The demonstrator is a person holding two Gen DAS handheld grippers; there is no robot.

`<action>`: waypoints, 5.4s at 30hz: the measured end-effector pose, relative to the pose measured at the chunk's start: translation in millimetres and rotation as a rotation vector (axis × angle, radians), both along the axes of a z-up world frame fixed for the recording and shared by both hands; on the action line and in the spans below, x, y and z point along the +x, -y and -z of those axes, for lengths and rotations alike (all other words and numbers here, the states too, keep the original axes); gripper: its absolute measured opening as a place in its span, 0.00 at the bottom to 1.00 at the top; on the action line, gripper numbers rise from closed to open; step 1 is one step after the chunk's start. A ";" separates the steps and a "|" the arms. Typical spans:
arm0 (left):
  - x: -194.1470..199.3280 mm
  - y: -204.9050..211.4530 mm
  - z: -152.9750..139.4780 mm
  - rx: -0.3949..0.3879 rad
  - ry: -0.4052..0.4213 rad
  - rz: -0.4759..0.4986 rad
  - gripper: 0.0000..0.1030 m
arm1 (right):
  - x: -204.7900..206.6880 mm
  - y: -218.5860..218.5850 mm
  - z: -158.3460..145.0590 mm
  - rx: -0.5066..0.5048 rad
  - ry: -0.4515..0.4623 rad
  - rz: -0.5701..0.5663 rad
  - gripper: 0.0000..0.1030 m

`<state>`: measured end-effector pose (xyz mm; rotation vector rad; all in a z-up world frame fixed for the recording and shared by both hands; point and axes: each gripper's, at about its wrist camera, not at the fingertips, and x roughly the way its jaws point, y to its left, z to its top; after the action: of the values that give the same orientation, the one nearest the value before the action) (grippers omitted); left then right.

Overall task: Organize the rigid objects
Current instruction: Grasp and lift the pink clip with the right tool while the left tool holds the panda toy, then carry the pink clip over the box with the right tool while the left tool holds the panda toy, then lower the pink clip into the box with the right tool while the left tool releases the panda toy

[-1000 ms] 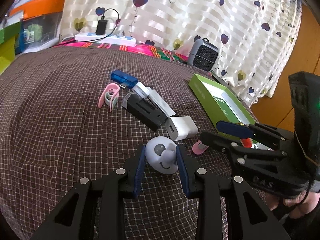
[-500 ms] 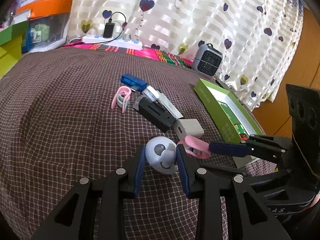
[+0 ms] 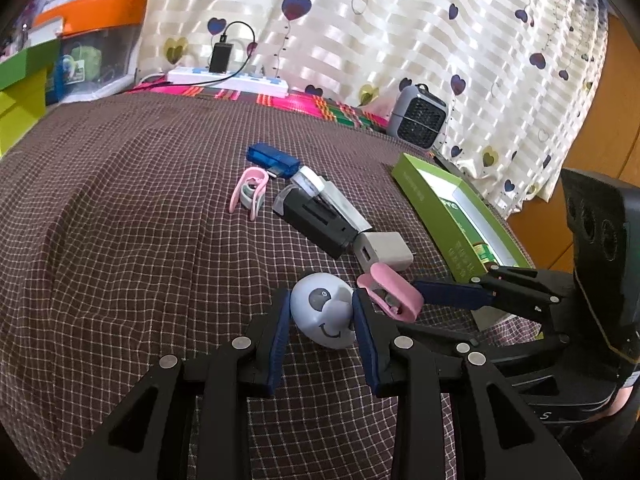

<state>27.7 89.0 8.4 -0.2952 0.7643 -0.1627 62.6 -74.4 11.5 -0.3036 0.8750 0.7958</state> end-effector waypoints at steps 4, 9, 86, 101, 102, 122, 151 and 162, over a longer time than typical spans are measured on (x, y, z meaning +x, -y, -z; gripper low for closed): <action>1.5 0.7 3.7 0.007 -0.015 0.000 0.30 | 7.4 -0.9 4.3 -0.009 0.001 0.043 0.35; 2.9 1.1 6.2 0.010 -0.024 0.004 0.30 | 8.3 -4.6 11.0 -0.011 -0.001 0.057 0.18; -12.8 100.9 -44.5 0.130 0.105 0.177 0.30 | -41.4 109.9 -41.7 0.213 0.128 0.302 0.18; -0.6 133.1 -54.4 0.136 0.134 0.248 0.30 | -34.0 136.0 -40.8 0.220 0.129 0.367 0.18; 1.6 136.0 -54.1 0.135 0.135 0.254 0.30 | -33.0 138.4 -40.5 0.220 0.129 0.373 0.18; 28.8 161.2 -39.8 0.121 0.103 0.303 0.30 | -6.5 171.2 -19.6 0.199 0.081 0.478 0.18; 57.0 173.8 -30.2 0.160 0.094 0.284 0.30 | 9.7 170.0 -1.8 0.113 0.046 0.516 0.18; 60.7 176.2 -30.1 0.174 0.112 0.289 0.30 | 4.9 167.7 -6.5 0.101 0.073 0.518 0.29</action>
<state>88.5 -87.2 38.5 -0.0084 0.7018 -0.3796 67.5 -242.1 18.0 -0.0102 0.7934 0.3427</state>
